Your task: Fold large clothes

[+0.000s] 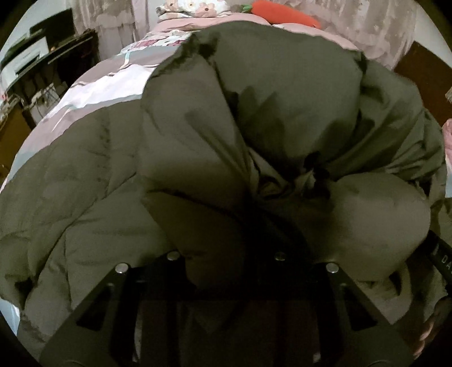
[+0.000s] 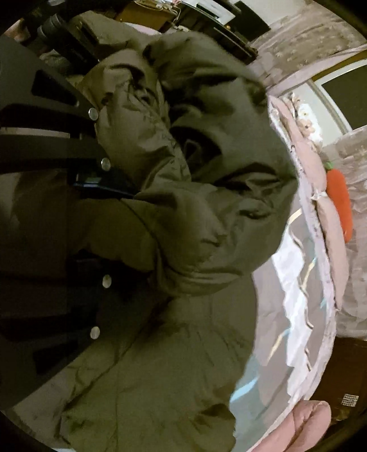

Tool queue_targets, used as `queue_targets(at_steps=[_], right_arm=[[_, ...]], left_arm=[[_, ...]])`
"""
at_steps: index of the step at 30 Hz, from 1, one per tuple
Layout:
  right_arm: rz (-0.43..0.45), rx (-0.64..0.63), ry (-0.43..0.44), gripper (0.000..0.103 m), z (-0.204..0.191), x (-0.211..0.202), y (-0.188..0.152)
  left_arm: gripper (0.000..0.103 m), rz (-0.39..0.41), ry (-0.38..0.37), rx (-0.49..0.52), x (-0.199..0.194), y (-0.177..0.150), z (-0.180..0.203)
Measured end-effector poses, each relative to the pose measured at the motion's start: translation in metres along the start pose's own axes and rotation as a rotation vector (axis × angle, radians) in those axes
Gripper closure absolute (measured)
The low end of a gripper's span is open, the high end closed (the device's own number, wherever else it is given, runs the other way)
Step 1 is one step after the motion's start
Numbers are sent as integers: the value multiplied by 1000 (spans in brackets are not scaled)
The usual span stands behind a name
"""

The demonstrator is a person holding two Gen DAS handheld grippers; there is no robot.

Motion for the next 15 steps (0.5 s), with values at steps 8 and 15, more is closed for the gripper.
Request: queue_targets(at_steps=[8, 15], right_arm=[[-35, 44, -19, 47, 2, -11, 2], [177, -12, 0, 5, -14, -90, 34]], left_arm=[[39, 30, 10, 82, -12, 0, -1], [2, 364, -98, 22, -130, 25, -13]])
Point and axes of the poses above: each gripper's, at about its wrist camera, not at the fingertips, and x roughly the way its jaws point, z to its right, y to its top, the point moved 2 cm from there along x, roughly the way its jaws point, and after that the axes turned 12 degrees about z, right-handed, at the moved point
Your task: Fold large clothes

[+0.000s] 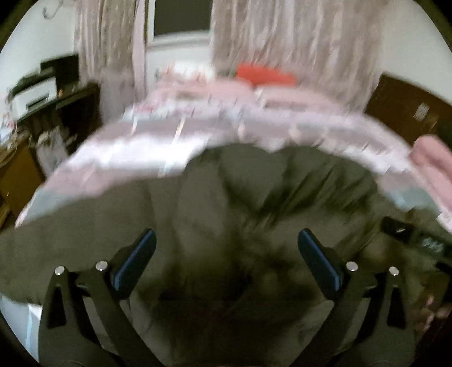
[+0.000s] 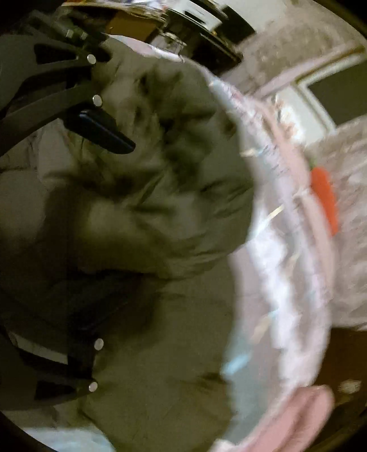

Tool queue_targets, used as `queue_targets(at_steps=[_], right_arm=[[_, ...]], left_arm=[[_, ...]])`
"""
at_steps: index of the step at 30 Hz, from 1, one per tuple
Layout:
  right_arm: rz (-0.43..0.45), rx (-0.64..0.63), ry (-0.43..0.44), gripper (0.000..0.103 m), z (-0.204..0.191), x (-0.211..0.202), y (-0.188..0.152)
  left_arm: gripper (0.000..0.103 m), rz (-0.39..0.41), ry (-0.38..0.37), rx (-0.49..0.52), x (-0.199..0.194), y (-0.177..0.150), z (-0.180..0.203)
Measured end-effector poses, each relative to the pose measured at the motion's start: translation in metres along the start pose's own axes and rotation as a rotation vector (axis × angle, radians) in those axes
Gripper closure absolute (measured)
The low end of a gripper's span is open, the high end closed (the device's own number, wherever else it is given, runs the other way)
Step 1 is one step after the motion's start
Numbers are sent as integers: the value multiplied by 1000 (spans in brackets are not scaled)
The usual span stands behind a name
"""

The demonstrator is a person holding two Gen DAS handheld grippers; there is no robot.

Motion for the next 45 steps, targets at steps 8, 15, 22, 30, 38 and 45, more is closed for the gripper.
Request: queue_targets(at_steps=[8, 15, 22, 30, 38, 45], right_arm=[[108, -62, -157, 5, -31, 73, 41], [53, -142, -176, 4, -29, 137, -11], [85, -70, -156, 1, -19, 115, 6], [68, -141, -174, 1, -17, 141, -26], [8, -218, -231, 1, -21, 121, -47], [-25, -311, -276, 1, -29, 104, -37]], left_arm=[[2, 9, -17, -29, 91, 50, 45], [2, -66, 9, -19, 168, -18, 28], [2, -59, -30, -43, 144, -2, 16], [2, -66, 54, 24, 154, -37, 14], [2, -146, 60, 50, 135, -55, 13], [2, -273, 13, 99, 118, -39, 8]])
Point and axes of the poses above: each gripper's, at about its wrist camera, not at the fingertips, and x roughly the way its jaws point, z to its right, y to its top, the point moved 2 cm from there along x, roughly the way its jaws point, and after that the axes turned 12 degrees about z, right-handed, at the moved point
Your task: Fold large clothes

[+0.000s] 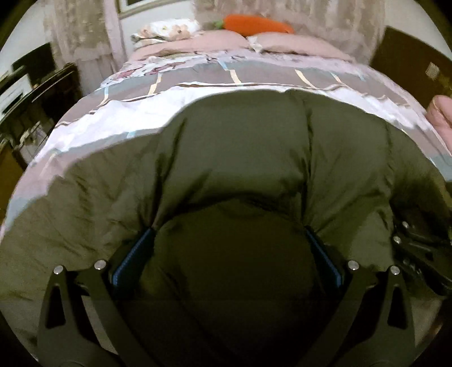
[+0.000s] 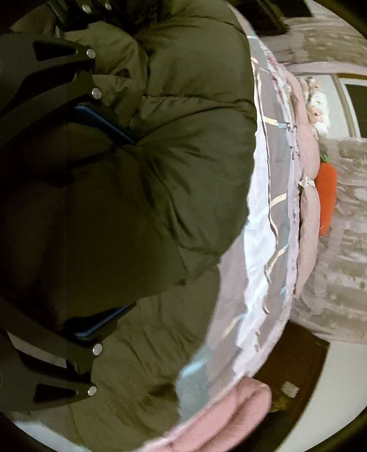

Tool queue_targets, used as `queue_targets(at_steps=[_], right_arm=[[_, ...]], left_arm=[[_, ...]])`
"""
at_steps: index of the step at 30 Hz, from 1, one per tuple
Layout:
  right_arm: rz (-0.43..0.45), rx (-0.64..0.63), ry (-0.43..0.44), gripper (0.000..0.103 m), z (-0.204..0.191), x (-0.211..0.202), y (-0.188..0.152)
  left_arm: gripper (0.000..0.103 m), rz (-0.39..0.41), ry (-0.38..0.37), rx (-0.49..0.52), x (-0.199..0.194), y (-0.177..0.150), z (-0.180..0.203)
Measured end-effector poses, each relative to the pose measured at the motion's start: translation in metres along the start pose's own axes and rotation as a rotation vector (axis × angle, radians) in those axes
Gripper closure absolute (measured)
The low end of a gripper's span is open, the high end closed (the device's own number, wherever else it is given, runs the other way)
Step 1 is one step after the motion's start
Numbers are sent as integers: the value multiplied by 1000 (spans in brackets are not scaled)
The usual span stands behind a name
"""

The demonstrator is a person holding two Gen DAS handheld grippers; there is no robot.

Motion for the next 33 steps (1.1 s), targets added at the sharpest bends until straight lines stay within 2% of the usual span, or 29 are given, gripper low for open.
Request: queue_targets(at_steps=[2, 4, 6, 9, 13, 15, 18, 21, 23, 25, 27, 31, 32, 33], right_arm=[[58, 22, 7, 1, 6, -29, 9], [114, 101, 41, 1, 17, -64, 16], [107, 191, 92, 1, 24, -95, 17], [43, 207, 159, 1, 23, -119, 10], [79, 103, 117, 1, 10, -141, 8], [80, 71, 138, 1, -2, -150, 8], [97, 34, 168, 1, -21, -162, 8], [130, -29, 264, 1, -50, -183, 9], [158, -116, 327, 1, -78, -200, 9], [179, -195, 353, 1, -101, -212, 8], [184, -255, 394, 1, -123, -223, 4], [153, -260, 447, 1, -142, -229, -8], [144, -252, 445, 1, -145, -228, -12], [140, -250, 441, 1, -148, -229, -16]], left_arm=[[2, 67, 9, -18, -34, 12, -19], [2, 142, 69, -73, -78, 20, -54], [2, 189, 104, -148, -115, 16, -94], [2, 181, 176, -295, -167, -11, -176], [2, 143, 234, -512, -208, -75, -272], [2, 115, 257, -583, -214, -108, -302], [2, 83, 257, -752, -212, -159, -346], [2, 80, 247, -931, -204, -200, -376], [2, 90, 209, -1031, -195, -219, -388], [2, 116, 179, -1091, -185, -227, -400], [2, 168, 184, -1091, -181, -221, -409], [2, 181, 228, -1087, -163, -208, -426], [3, 183, 237, -1085, -157, -203, -427], [9, 189, 251, -1082, -154, -201, -429]])
Point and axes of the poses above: each gripper's, at about its wrist camera, not at the fingertips, and x roughly the way its jaws point, z to its right, y to its top, the point moved 2 cm from there along x, roughly the way its jaws point, and after that the axes turned 12 degrees about z, right-handed, at the moved point
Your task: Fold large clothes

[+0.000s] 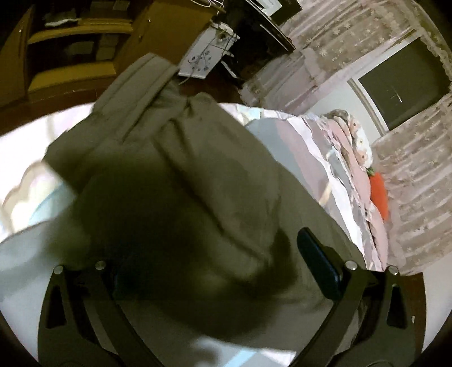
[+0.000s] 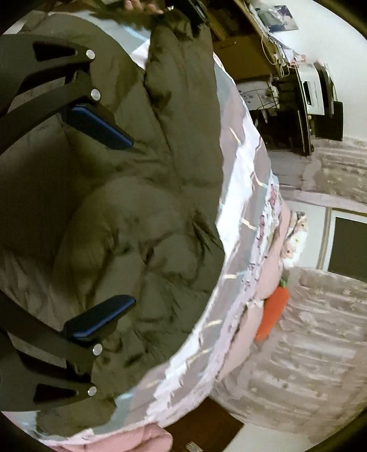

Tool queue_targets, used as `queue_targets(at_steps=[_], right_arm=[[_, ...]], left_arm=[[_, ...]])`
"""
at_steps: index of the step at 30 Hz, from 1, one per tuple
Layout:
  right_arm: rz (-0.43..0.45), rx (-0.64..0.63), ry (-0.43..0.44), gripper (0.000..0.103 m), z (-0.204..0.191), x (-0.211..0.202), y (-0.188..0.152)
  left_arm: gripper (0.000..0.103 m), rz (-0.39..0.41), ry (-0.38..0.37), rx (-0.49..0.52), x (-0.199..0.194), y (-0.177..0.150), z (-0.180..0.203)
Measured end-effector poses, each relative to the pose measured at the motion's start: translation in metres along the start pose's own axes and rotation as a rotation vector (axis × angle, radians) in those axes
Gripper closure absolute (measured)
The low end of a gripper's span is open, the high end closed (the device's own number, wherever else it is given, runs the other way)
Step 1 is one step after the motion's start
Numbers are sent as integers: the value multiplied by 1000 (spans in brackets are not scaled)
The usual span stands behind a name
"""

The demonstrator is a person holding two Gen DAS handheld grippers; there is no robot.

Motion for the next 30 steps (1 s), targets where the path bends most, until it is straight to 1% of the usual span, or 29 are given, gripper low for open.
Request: queue_targets(at_steps=[1, 2, 3, 4, 5, 7, 8, 10, 11, 12, 13, 14, 15, 16, 17, 18, 19, 20, 22, 23, 24, 25, 26, 27, 28, 30], right_arm=[[-10, -2, -1, 1, -3, 2, -5], [-20, -10, 0, 1, -5, 4, -11], [-29, -19, -3, 1, -6, 6, -16], [-37, -23, -7, 1, -7, 6, -21], [-48, -21, -16, 1, -4, 8, -25], [-58, 16, -32, 1, 6, 7, -31], [-58, 38, -36, 1, 13, 5, -32], [-55, 79, -58, 1, 31, -1, -36], [-51, 86, -76, 1, 40, -5, -36], [-46, 86, -88, 1, 48, -8, -37], [-36, 86, -111, 1, 59, -15, -37], [-29, 87, -124, 1, 67, -19, -37], [-24, 90, -143, 1, 76, -24, -38], [-23, 94, -160, 1, 83, -27, -39], [-24, 105, -183, 1, 93, -31, -42], [-26, 120, -198, 1, 102, -35, -45], [-31, 135, -206, 1, 111, -39, -48], [-37, 145, -218, 1, 118, -43, -52], [-50, 160, -248, 1, 134, -50, -59], [-53, 167, -260, 1, 144, -55, -64], [-56, 175, -284, 1, 156, -62, -70], [-61, 182, -306, 1, 165, -65, -74], [-76, 197, -341, 1, 176, -69, -81], [-105, 237, -387, 1, 194, -73, -93], [-121, 273, -406, 1, 205, -76, -101], [-160, 349, -455, 1, 230, -83, -122]], left_arm=[[38, 16, 29, 16, 4, 1, 3], [57, -10, 36, 30, 13, 2, 4], [62, -35, 32, 26, 21, 2, 6], [69, -42, 31, 21, 23, 2, 6], [81, -49, 25, 21, 25, 4, 6], [92, -55, 16, 28, 20, 7, 10], [94, -42, 41, 59, 13, 9, 19], [95, 17, 83, 181, -5, 12, 49], [95, 45, 90, 234, -13, 13, 62], [95, 93, 88, 311, -29, 12, 85], [95, 129, 75, 362, -42, 9, 103], [95, 174, 34, 428, -60, 5, 130], [95, 201, -25, 484, -77, 0, 158], [95, 218, -88, 532, -93, -7, 185], [95, 228, -127, 566, -103, -14, 204], [95, 245, -173, 622, -118, -26, 232], [95, 264, -203, 687, -132, -43, 258], [95, 276, -216, 743, -138, -60, 280], [95, 290, -259, 893, -153, -111, 324], [95, 285, -289, 955, -160, -137, 336], [95, 261, -336, 1027, -166, -170, 351], [94, 223, -376, 1072, -169, -194, 358], [94, 145, -433, 1126, -170, -230, 368], [94, 74, -479, 1157, -170, -263, 374], [94, 25, -502, 1185, -168, -294, 376], [93, -39, -496, 1234, -163, -339, 372]])
Point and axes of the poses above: each gripper's, at about its wrist camera, not at the fingertips, and x roughly the way its jaws point, z to its right, y to its top, the point moved 2 cm from there along x, roughly the way its jaws point, and after that the axes turned 12 degrees about z, right-handed, at the moved point
